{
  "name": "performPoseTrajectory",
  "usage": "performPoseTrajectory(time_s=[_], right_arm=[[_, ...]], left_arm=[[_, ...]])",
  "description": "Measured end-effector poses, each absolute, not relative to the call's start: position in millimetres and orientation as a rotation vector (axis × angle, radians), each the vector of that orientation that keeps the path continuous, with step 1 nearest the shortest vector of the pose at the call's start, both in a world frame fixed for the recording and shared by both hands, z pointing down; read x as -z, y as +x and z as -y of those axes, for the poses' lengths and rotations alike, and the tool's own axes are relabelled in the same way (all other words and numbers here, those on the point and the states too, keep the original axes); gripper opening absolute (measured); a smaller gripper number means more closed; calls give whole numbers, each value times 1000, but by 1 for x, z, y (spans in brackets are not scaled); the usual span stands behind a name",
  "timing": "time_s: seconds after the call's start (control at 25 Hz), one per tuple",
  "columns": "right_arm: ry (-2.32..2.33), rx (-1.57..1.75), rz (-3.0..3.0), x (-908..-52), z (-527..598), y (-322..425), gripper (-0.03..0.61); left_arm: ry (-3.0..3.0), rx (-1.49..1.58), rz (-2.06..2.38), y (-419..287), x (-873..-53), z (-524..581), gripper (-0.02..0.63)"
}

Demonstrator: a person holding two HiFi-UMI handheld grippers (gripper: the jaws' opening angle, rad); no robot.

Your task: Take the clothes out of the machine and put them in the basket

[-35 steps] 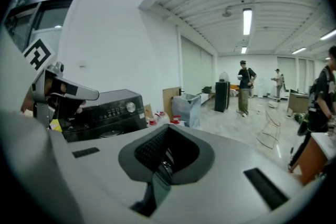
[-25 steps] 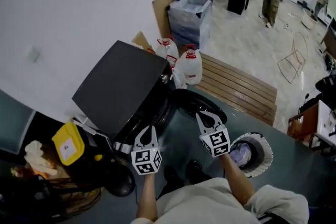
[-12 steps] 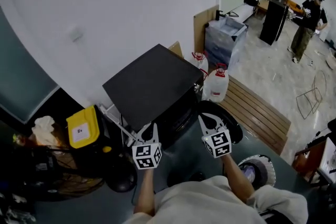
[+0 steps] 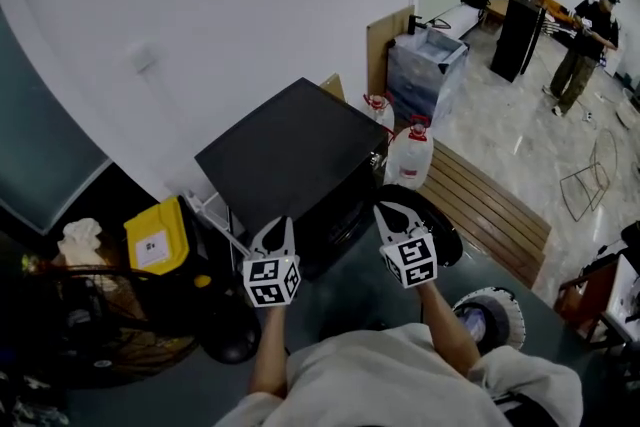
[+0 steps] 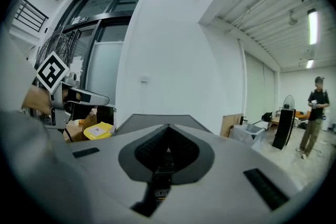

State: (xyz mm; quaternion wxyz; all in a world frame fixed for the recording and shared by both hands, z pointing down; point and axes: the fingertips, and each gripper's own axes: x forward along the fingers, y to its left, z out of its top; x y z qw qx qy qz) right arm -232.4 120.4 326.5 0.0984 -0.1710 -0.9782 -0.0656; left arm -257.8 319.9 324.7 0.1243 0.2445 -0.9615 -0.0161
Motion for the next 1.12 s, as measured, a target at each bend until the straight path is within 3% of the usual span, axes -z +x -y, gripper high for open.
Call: performPoseTrajectory(time_s=[1.12], right_arm=[[-466, 213, 2859, -338, -119, -237, 21]], left_arm=[[794, 6, 2752, -263, -341, -301, 18]])
